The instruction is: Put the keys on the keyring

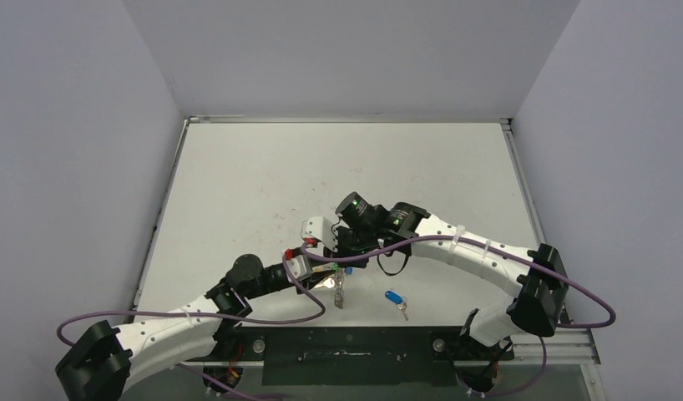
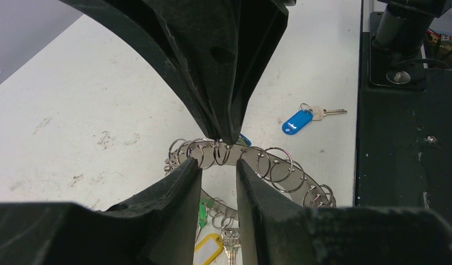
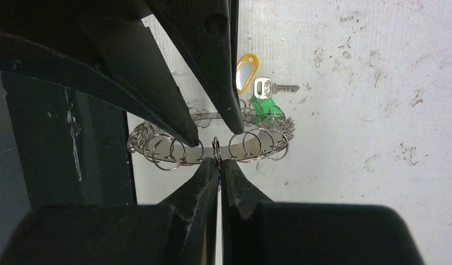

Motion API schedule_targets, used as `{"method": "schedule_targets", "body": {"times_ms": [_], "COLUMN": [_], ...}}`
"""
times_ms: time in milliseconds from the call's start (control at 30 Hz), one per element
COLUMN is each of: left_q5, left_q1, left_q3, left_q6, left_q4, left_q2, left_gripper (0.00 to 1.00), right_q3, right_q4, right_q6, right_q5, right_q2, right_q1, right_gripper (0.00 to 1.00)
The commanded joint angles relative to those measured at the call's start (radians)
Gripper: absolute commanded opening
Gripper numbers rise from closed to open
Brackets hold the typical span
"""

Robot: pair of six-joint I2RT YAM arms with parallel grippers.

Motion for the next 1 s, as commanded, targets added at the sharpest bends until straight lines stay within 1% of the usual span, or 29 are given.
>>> {"method": "schedule_targets", "body": {"times_ms": [0, 100, 267, 400, 600, 633, 733, 933, 967], "left_q5": [0.028, 0.027, 0.053, 0.077, 0.083, 0.084, 0.086, 0.072, 0.068], "left_q1": [-0.005, -0.005, -0.005, -0.005, -0.005, -0.006, -0.006, -0.005, -0.005], "left_q3": [0.053, 0.057, 0.07, 0.078, 0.086, 0.087, 0.09, 0.078, 0.074], "left_q6": [-0.007, -0.003, -0.001, 0.007, 0.015, 0.016, 0.016, 0.013, 0.011], "left_q4": [0.072, 0.072, 0.072, 0.066, 0.071, 0.072, 0.072, 0.071, 0.07], "left_q2": [0.012, 0.017, 0.034, 0.051, 0.067, 0.068, 0.071, 0.057, 0.054], "left_gripper": [0.28, 0.26, 0.18, 0.17, 0.11, 0.09, 0.0, 0.0, 0.0], "right_q3": [0.028, 0.027, 0.028, 0.026, 0.023, 0.022, 0.023, 0.012, 0.007], "right_q4": [-0.032, -0.029, -0.02, -0.01, -0.004, -0.003, -0.002, 0.01, 0.018], "right_q6": [0.009, 0.004, 0.004, 0.006, 0.006, 0.005, 0.005, -0.004, -0.004], "right_q5": [0.008, -0.004, -0.012, -0.02, -0.026, -0.026, -0.024, -0.012, -0.01], "right_q2": [0.023, 0.021, 0.02, 0.022, 0.023, 0.025, 0.026, 0.016, 0.011], "right_q1": [0.011, 0.016, 0.02, 0.019, 0.02, 0.02, 0.019, 0.02, 0.019], "right_gripper": [0.0, 0.0, 0.0, 0.0, 0.0, 0.0, 0.0, 0.0, 0.02]}}
